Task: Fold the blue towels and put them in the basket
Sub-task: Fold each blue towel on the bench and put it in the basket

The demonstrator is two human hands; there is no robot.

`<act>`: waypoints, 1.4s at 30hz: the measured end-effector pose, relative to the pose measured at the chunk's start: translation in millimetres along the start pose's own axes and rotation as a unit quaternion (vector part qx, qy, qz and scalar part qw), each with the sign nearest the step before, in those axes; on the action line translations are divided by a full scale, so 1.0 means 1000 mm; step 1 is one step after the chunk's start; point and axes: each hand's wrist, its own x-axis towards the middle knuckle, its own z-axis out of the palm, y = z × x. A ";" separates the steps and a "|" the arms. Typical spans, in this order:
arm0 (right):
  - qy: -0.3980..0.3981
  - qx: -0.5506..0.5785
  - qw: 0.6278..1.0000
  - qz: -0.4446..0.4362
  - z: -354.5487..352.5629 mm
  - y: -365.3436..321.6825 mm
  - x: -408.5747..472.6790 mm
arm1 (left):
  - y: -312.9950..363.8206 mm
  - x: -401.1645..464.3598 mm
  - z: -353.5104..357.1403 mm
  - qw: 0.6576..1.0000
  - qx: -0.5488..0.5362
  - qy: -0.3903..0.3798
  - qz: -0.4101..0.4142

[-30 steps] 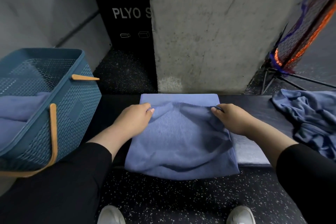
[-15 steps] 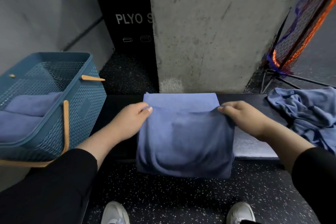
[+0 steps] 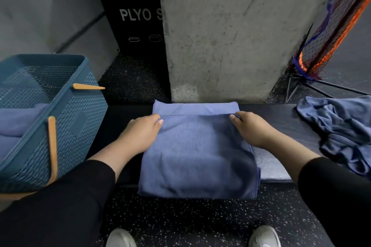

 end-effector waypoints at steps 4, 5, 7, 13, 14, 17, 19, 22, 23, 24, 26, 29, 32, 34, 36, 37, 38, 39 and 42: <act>-0.036 -0.025 0.999 -0.006 -0.005 0.003 -0.009 | -0.001 -0.008 -0.005 1.000 -0.006 -0.006 -0.001; -0.039 -0.026 0.999 -0.009 -0.006 0.004 -0.011 | -0.001 -0.010 -0.005 1.000 -0.008 -0.005 0.001; -0.025 -0.022 0.999 -0.022 -0.008 0.005 -0.016 | -0.001 -0.012 -0.007 1.000 -0.001 0.000 -0.002; 0.110 0.022 0.991 -0.067 -0.014 0.004 -0.013 | 0.010 -0.009 -0.015 0.995 -0.035 0.092 -0.025; 0.126 0.030 0.989 -0.068 -0.016 0.004 -0.009 | 0.012 -0.006 -0.017 0.990 -0.062 0.124 -0.030; 0.142 0.027 0.987 -0.066 -0.016 0.006 0.014 | 0.010 0.017 -0.018 0.982 -0.086 0.164 -0.025; 0.107 0.004 0.992 -0.068 -0.010 0.014 0.033 | 0.002 0.034 -0.010 0.991 -0.051 0.124 -0.013; 0.062 -0.042 0.995 -0.058 0.008 0.030 0.053 | -0.013 0.048 0.007 0.997 -0.011 0.072 -0.024; 0.069 -0.061 0.994 -0.059 0.013 0.035 0.056 | -0.017 0.050 0.011 0.997 0.001 0.080 -0.016; 0.080 -0.076 0.992 -0.060 0.016 0.038 0.059 | -0.021 0.052 0.015 0.996 0.007 0.091 -0.006; 0.095 -0.090 0.989 -0.067 0.020 0.041 0.062 | -0.025 0.054 0.017 0.995 0.012 0.100 0.013; 0.111 -0.086 0.987 -0.076 0.022 0.040 0.063 | -0.026 0.058 0.018 0.994 0.020 0.101 0.022; 0.098 -0.083 0.990 -0.052 0.019 0.036 0.062 | -0.025 0.059 0.016 0.996 0.008 0.091 0.002; 0.085 -0.076 0.992 -0.049 0.018 0.035 0.061 | -0.025 0.056 0.014 0.996 -0.043 0.078 -0.019; 0.079 -0.069 0.993 -0.053 0.017 0.035 0.060 | -0.025 0.053 0.010 0.988 -0.137 0.064 -0.045; 0.079 -0.063 0.993 -0.054 0.017 0.035 0.059 | -0.025 0.051 0.008 0.981 -0.177 0.063 -0.051; 0.080 -0.052 0.994 -0.052 0.017 0.035 0.058 | -0.026 0.049 0.006 0.975 -0.206 0.065 -0.055; 0.083 -0.038 0.995 -0.050 0.016 0.034 0.056 | -0.025 0.048 0.003 0.970 -0.225 0.070 -0.057; 0.092 0.028 0.995 -0.034 0.012 0.030 0.054 | -0.023 0.045 -0.002 0.963 -0.250 0.083 -0.062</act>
